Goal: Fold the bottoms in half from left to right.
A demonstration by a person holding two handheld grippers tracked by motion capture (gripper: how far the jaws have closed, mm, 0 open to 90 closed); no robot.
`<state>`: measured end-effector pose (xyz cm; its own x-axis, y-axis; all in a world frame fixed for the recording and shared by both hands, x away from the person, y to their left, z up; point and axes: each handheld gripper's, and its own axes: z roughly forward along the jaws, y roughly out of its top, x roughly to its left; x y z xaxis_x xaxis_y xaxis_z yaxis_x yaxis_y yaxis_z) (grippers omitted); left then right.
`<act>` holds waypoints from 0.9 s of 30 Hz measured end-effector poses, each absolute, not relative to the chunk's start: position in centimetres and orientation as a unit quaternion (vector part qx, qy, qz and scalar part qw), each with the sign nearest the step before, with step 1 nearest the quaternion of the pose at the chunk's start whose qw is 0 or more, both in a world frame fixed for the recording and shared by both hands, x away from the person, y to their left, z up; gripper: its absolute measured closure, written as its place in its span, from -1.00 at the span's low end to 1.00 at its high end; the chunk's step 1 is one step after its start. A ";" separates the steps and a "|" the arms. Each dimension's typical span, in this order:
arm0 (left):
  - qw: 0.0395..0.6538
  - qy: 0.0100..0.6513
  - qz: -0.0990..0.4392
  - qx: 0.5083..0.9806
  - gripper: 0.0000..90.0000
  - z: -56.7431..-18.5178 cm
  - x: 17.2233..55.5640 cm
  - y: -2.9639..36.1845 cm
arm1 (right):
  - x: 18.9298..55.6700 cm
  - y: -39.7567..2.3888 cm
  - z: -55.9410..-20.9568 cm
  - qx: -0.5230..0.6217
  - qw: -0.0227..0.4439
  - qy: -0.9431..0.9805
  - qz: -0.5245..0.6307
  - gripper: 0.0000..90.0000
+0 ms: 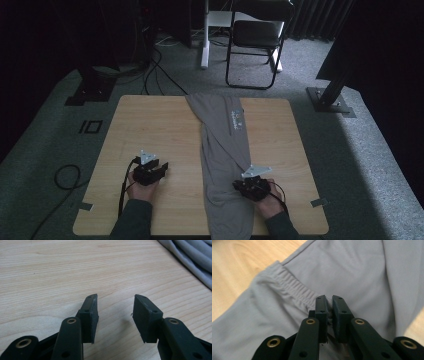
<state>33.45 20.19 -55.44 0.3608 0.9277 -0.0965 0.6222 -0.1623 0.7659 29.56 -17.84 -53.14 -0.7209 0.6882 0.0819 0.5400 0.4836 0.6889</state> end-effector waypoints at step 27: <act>0.373 0.365 0.129 0.843 0.79 -55.1 34.5 4.4 | 24.1 -19.9 -51.9 0.326 0.091 0.851 0.402 0.85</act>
